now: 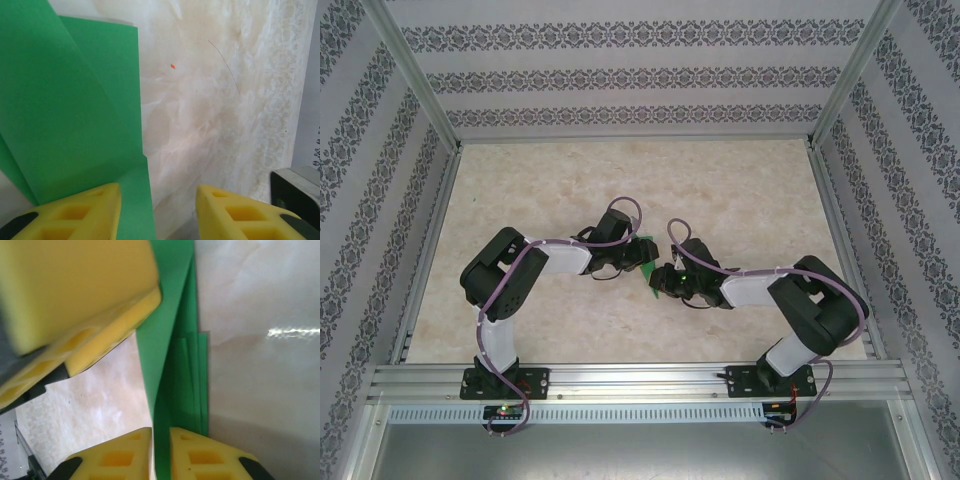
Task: Fold a paper plane with a square sheet of paper (pick it up from the middle)
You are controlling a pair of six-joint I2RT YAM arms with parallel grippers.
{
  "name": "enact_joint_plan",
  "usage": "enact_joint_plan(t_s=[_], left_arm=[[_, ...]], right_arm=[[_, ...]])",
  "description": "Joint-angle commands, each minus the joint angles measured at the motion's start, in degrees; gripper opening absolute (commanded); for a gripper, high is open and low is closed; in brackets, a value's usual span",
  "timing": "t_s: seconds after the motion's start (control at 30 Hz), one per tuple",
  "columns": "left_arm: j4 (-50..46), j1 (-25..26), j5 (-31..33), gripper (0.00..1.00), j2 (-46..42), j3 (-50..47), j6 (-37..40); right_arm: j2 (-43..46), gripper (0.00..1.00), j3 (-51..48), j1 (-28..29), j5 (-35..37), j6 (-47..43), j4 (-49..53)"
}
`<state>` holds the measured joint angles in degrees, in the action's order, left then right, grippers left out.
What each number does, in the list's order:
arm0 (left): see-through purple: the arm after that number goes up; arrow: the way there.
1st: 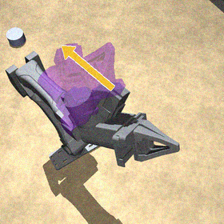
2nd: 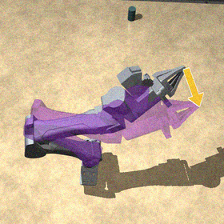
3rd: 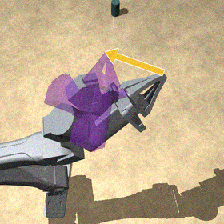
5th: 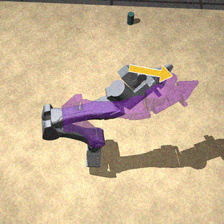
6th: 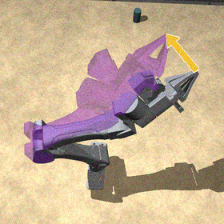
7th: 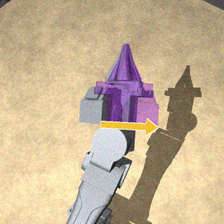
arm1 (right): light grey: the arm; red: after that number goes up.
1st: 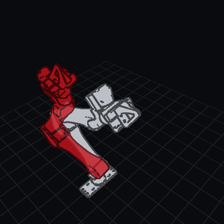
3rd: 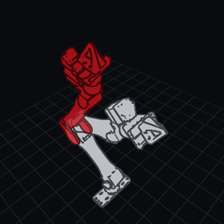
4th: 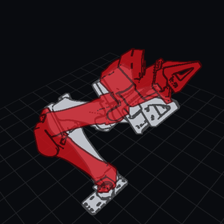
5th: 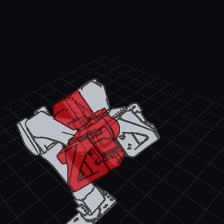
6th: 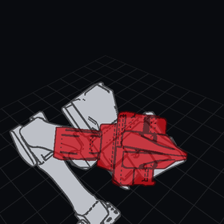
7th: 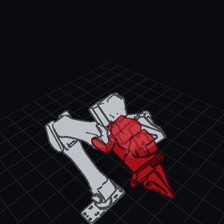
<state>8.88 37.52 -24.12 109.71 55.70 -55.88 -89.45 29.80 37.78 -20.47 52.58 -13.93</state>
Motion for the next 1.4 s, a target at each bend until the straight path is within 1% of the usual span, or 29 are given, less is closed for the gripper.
enact_joint_plan(t_s=[0.0,0.03,0.1,0.23,0.33,0.47,0.7,0.83,1.03,1.17,1.27,1.37], left_arm=[[-4.80,-0.11,1.13,0.45,0.06,0.13,1.21],[-4.82,-0.14,1.15,0.45,0.02,0.11,1.19],[-4.66,-0.09,1.12,0.45,0.04,0.03,1.12],[-4.75,-0.16,1.05,0.45,0.06,0.19,1.12],[-4.71,-0.16,1.07,0.45,0.04,0.18,1.12],[-4.75,-0.16,1.07,0.45,0.02,0.13,1.20],[-4.58,-0.16,0.90,0.45,0.20,0.24,1.12],[-4.63,-0.11,0.89,0.45,0.11,0.21,1.12],[-4.84,-0.14,1.00,0.45,0.13,0.11,1.22],[-4.79,-0.05,0.94,0.45,0.21,0.17,1.20],[-4.80,-0.14,1.01,0.45,0.23,0.11,1.30],[-4.84,-0.11,1.00,0.45,0.52,0.37,1.30]], right_arm=[[3.62,0.18,2.79,0.97,2.78,-4.90,6.23],[4.27,0.19,2.97,1.14,4.00,-5.23,7.42],[4.25,0.25,4.14,1.63,5.79,-6.57,10.90],[2.61,0.26,5.62,3.01,6.76,-7.96,13.13],[1.49,0.25,6.91,3.96,7.73,-8.41,14.43],[1.41,0.26,6.68,4.40,10.25,-7.60,14.78],[2.12,0.25,7.29,4.66,11.77,-8.02,16.83],[0.38,0.24,7.56,4.60,11.54,-8.09,17.32],[-0.07,0.14,6.63,4.58,11.46,-6.33,15.60],[0.35,0.09,5.41,4.07,11.16,-5.19,14.84],[1.38,0.08,4.36,3.56,11.97,-4.56,15.17],[0.93,0.06,4.11,3.24,11.58,-4.29,15.46]])
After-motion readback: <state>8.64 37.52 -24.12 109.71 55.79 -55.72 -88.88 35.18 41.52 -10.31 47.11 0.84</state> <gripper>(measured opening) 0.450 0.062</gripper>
